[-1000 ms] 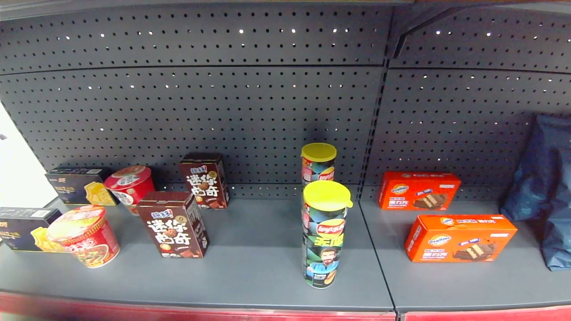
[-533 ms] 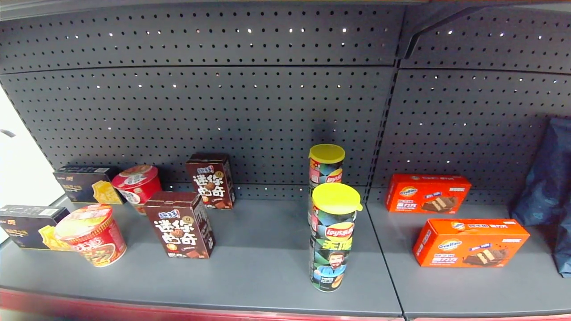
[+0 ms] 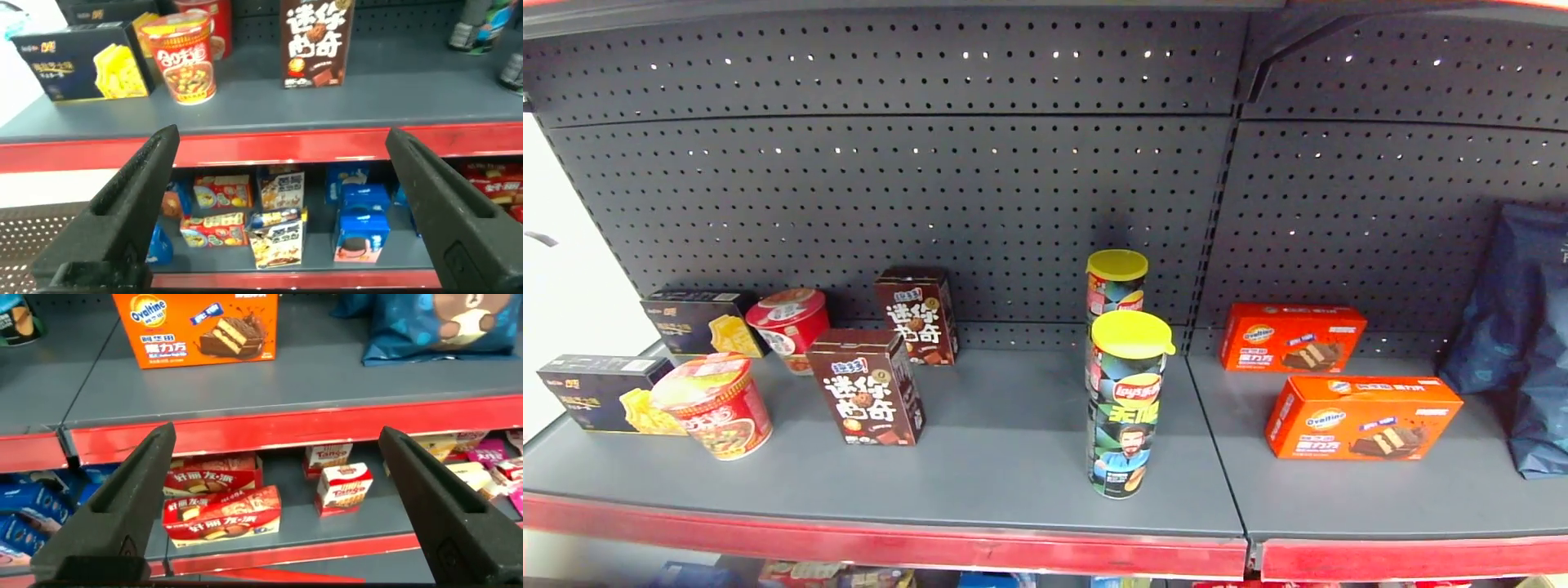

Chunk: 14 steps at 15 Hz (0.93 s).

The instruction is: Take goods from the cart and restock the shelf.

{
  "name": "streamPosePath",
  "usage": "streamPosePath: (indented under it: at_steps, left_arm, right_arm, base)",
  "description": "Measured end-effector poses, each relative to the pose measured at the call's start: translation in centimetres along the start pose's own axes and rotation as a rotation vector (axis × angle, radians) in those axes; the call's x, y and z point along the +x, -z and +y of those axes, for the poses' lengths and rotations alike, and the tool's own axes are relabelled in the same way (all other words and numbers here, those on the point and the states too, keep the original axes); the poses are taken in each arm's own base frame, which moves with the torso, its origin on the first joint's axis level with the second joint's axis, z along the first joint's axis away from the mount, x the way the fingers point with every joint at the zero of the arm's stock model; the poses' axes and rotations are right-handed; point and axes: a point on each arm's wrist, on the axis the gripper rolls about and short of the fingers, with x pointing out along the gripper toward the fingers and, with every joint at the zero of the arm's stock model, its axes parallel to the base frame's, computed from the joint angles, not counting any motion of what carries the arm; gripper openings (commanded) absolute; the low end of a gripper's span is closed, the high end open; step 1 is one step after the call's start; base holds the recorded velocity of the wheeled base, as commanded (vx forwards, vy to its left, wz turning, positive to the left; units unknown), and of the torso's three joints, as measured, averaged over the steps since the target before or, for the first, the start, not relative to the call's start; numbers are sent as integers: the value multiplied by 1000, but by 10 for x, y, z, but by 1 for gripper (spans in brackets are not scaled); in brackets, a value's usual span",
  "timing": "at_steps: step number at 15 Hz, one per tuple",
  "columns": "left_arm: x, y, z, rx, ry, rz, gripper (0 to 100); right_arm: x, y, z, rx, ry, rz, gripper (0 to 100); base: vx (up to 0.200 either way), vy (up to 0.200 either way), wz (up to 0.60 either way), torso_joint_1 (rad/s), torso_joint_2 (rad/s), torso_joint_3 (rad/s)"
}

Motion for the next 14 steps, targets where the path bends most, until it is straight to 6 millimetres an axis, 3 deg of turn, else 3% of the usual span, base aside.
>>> streamPosePath:
  at_steps: [14]
  left_arm:
    - [0,0,0,-3,0,0,100]
  right_arm:
    - [0,0,0,0,0,-1,100]
  base:
    - [0,0,0,0,0,0]
